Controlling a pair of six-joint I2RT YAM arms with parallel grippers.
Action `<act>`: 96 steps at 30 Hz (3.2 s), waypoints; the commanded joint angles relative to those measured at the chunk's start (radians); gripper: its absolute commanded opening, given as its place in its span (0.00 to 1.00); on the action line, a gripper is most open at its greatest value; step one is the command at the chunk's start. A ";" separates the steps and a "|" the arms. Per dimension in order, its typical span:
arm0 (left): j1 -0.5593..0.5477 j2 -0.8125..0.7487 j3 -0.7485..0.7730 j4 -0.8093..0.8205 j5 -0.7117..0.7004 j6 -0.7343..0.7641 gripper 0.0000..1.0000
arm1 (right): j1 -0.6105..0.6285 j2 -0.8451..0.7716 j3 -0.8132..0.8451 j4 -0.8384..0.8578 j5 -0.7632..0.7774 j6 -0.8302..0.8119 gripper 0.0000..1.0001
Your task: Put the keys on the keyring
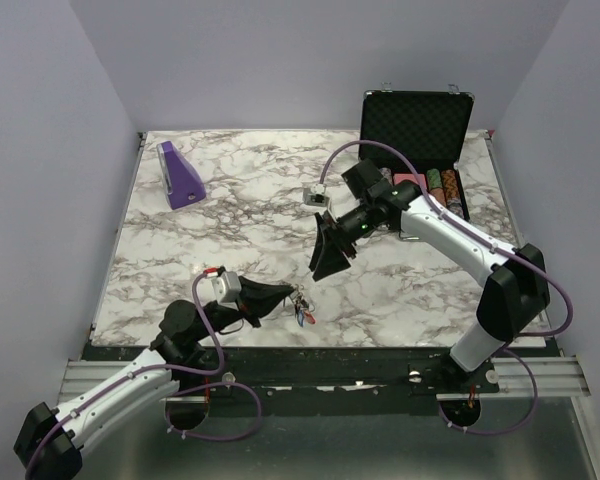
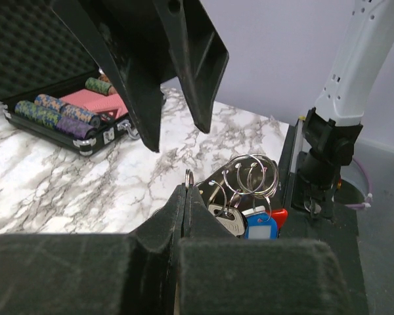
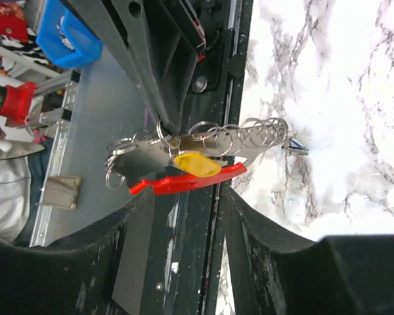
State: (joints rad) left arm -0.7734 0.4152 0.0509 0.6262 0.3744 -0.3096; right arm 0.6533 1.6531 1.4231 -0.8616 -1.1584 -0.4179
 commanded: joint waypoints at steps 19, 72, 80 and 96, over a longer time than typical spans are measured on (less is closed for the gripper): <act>0.003 0.195 0.000 0.282 -0.293 -0.169 0.00 | 0.006 -0.148 -0.093 0.286 -0.006 0.197 0.40; -0.033 0.570 0.067 0.116 -0.121 -0.013 0.00 | -0.072 0.028 -0.248 0.190 0.040 -0.283 0.50; -0.046 0.585 0.064 0.107 -0.123 0.012 0.00 | -0.072 0.118 -0.184 0.188 -0.010 -0.513 0.54; -0.063 0.582 0.050 0.136 -0.144 0.037 0.00 | 0.012 0.251 -0.125 0.065 0.042 -0.700 0.40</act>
State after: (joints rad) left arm -0.8272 1.0035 0.1028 0.7235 0.2287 -0.2913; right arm 0.6472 1.8889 1.2881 -0.7879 -1.1366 -1.0859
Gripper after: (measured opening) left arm 0.007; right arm 0.418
